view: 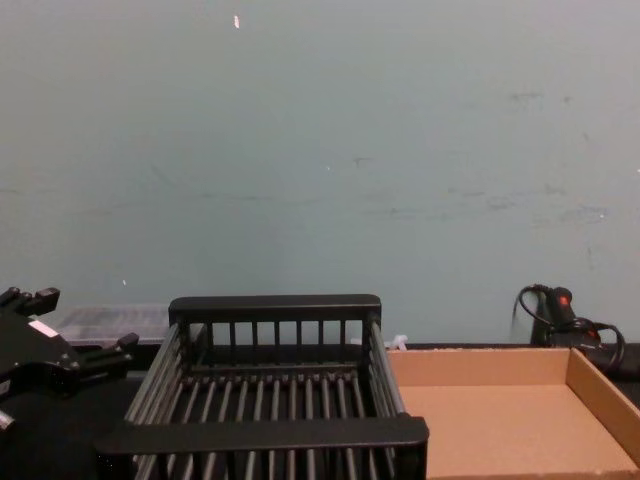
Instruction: Pick up the white tape and place it into the black box , Pick up the silver tape and place it into the brown box.
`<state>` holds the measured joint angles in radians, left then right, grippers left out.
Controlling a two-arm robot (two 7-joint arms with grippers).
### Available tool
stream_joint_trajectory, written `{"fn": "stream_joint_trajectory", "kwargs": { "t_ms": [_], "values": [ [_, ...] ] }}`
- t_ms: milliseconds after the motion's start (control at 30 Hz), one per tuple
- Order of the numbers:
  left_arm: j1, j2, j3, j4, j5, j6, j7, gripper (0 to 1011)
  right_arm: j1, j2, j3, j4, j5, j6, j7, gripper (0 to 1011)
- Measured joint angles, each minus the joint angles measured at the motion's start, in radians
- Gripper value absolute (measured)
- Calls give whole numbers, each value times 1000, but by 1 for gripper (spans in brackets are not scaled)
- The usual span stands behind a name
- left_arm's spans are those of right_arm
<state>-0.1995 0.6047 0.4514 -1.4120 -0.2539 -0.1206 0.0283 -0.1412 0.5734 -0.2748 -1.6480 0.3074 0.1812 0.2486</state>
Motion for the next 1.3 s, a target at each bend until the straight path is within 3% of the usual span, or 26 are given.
{"fn": "stream_joint_trajectory", "kwargs": {
  "t_ms": [467,800,1300],
  "values": [
    [0,0,0,0,0,0,0,1001,0,0,0,0,1,-1,0,105],
    [0,0,0,0,0,0,0,1001,0,-1,1,0,1,-1,2,98],
    [0,0,0,0,0,0,0,1001,-17,-32,45,-10,-15,-36,56,98]
  ]
}}
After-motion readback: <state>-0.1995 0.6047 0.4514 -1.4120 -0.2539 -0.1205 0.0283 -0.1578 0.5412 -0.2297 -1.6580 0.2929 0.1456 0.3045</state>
